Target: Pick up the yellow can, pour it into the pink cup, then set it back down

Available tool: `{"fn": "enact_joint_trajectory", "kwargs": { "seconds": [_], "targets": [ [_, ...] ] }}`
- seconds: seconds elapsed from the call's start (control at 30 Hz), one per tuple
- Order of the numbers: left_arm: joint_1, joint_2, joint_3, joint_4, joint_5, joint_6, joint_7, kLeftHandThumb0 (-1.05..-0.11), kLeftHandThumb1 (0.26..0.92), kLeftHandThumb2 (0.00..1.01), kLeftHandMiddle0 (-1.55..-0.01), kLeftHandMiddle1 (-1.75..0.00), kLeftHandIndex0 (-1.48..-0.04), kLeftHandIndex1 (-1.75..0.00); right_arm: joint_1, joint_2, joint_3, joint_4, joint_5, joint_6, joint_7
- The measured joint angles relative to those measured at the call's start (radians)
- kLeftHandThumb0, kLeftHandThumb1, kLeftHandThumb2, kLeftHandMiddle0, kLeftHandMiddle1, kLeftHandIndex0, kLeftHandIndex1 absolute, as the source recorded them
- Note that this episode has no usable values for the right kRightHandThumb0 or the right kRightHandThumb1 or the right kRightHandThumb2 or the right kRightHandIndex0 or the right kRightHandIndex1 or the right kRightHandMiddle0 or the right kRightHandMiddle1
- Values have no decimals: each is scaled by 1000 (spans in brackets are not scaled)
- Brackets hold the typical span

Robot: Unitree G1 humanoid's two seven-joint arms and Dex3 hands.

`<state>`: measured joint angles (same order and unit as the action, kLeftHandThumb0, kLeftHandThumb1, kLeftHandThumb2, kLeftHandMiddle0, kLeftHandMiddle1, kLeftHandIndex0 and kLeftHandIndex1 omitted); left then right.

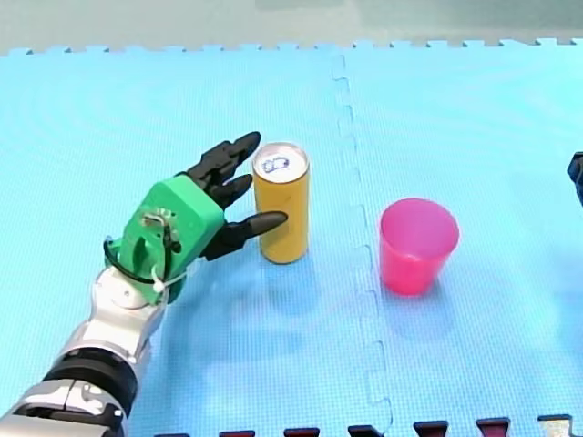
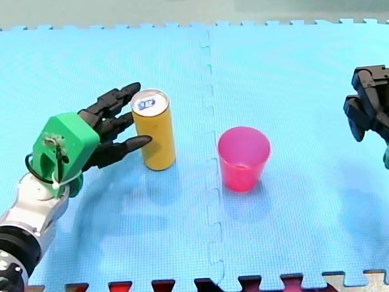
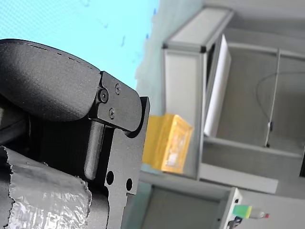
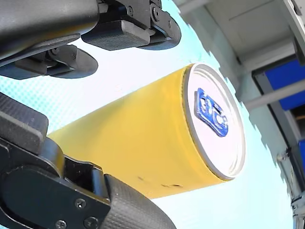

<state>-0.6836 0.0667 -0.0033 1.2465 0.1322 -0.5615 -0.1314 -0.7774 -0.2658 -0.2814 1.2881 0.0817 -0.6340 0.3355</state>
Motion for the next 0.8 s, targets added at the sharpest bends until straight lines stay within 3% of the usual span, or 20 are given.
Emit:
{"fn": "enact_joint_trajectory", "kwargs": {
  "seconds": [0.8],
  "targets": [
    [8, 21, -4, 12, 14, 5, 10, -982, 807, 2, -428, -2, -304, -1, 0, -3, 8, 0, -5, 2, -8]
  ]
}}
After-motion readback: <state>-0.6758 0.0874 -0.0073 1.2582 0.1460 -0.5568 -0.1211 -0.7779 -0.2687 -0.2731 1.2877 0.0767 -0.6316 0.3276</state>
